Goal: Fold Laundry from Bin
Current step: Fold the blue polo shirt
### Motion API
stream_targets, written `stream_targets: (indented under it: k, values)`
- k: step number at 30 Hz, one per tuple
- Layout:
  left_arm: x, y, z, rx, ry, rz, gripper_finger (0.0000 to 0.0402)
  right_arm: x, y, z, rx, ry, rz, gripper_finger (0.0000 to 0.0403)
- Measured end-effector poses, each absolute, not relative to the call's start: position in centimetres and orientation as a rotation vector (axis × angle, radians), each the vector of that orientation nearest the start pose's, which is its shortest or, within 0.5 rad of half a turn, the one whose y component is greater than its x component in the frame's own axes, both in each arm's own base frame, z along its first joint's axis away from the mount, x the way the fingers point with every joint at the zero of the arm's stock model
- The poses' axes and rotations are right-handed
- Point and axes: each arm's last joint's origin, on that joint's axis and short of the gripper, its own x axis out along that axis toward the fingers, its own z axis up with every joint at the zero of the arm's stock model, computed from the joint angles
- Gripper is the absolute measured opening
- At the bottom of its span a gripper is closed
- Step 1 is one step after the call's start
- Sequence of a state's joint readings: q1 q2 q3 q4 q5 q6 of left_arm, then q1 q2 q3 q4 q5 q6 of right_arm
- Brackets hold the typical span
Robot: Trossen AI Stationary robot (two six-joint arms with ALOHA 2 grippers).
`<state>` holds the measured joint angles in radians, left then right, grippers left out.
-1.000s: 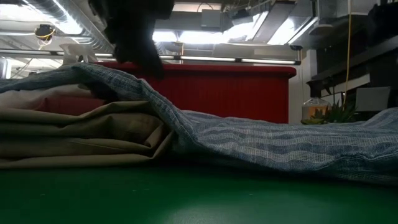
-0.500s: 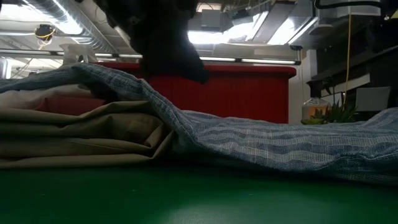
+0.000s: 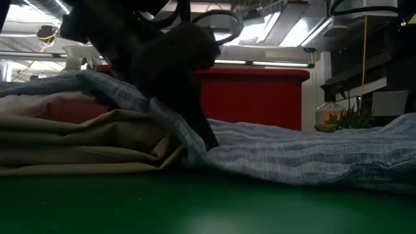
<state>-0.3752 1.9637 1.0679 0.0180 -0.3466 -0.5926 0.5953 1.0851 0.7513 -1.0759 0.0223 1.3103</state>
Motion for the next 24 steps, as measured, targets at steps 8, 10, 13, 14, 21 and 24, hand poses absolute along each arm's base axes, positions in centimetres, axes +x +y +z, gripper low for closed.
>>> stream_targets:
  k: [8, 10, 13, 14, 21, 24]
  values:
    - [35.8, -13.0, 11.7, -0.238, 0.801, 0.226, 0.0001, 13.8, 9.3, 21.1, 0.629, 1.427, -0.515, 0.0076]
    - [35.8, -13.0, 11.7, -0.238, 0.801, 0.226, 0.0001, 13.9, 9.4, 20.8, 0.618, 1.464, -0.528, 0.0056]
    - [35.8, -13.0, 11.7, -0.237, 0.802, 0.227, 0.0001, 14.1, 9.6, 20.4, 0.6, 1.49, -0.535, 0.0019]
    - [35.8, -13.0, 11.7, -0.237, 0.802, 0.227, 0.0001, 14.1, 9.6, 20.3, 0.591, 1.495, -0.536, 0.001]
    - [35.8, -13.0, 11.7, -0.237, 0.803, 0.228, 0.0001, 13.4, 9.4, 20.2, 0.584, 1.593, -0.602, 0.0003]
    - [35.8, -13.0, 11.7, -0.237, 0.805, 0.231, 0.0001, 12.7, 9.1, 20.3, 0.601, 1.668, -0.683, 0.0005]
